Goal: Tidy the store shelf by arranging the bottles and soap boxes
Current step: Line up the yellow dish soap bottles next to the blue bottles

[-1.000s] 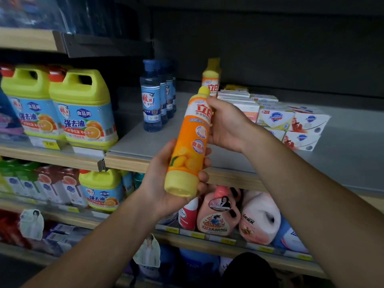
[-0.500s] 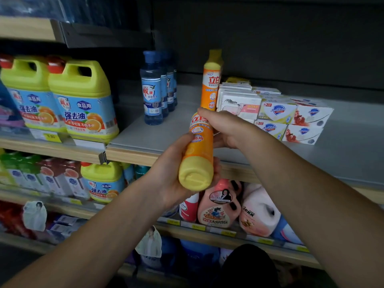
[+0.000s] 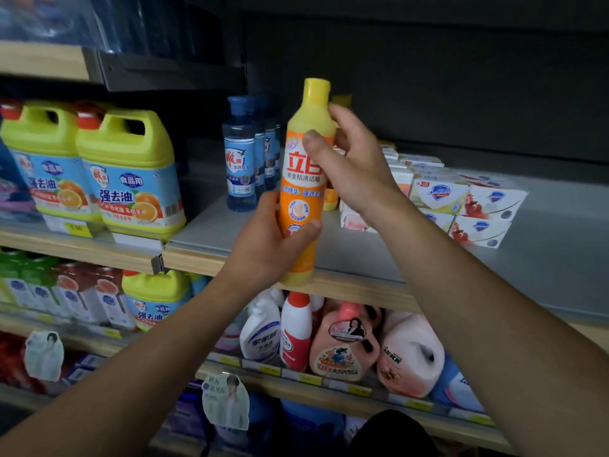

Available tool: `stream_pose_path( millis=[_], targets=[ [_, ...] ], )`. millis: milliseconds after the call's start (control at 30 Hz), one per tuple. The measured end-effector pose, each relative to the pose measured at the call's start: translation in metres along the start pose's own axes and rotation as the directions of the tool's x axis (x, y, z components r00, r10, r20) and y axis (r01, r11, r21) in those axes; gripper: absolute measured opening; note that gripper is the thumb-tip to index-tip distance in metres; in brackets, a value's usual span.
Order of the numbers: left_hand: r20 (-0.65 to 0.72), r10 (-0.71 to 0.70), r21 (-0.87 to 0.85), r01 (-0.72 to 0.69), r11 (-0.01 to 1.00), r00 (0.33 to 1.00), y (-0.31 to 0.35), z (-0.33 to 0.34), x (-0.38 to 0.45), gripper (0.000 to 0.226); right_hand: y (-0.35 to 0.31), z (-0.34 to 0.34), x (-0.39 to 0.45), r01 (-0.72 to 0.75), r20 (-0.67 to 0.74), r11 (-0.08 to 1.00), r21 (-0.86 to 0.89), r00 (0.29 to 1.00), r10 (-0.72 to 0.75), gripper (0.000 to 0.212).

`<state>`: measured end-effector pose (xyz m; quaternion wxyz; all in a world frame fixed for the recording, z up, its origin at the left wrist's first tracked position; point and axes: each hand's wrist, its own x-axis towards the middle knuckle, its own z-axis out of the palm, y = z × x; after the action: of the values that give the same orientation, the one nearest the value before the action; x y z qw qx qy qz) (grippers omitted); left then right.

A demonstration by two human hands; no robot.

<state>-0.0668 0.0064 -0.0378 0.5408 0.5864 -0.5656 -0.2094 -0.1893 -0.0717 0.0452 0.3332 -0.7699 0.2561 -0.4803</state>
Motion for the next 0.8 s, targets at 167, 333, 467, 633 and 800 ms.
stream_pose_path(
  millis=[167,333,467,633,800],
  targets=[
    [-0.05,0.12,0.107,-0.114,0.988,0.992,-0.025,0.004,0.027,0.049,0.018,0.001,0.002,0.018,0.037,0.999,-0.043,0.999,-0.017,0.054],
    [-0.094,0.114,0.099,-0.105,0.99,0.989,-0.049,0.006,0.054,0.05,0.071,-0.013,-0.002,-0.073,-0.044,0.859,-0.507,0.997,0.058,0.06],
    [-0.133,0.111,0.04,-0.107,0.993,0.985,-0.059,0.009,0.071,0.047,0.098,-0.038,0.008,-0.066,-0.104,0.582,-0.811,0.994,-0.032,0.061],
    [-0.178,0.095,0.115,-0.076,0.99,0.979,-0.068,0.012,0.099,0.053,0.119,-0.049,0.043,-0.087,-0.08,0.341,-0.936,0.996,0.036,0.062],
    [-0.197,0.09,0.192,-0.052,0.98,0.976,-0.081,0.021,0.136,0.052,0.145,-0.045,0.047,-0.1,-0.1,0.23,-0.968,0.995,0.013,0.054]
  ],
)
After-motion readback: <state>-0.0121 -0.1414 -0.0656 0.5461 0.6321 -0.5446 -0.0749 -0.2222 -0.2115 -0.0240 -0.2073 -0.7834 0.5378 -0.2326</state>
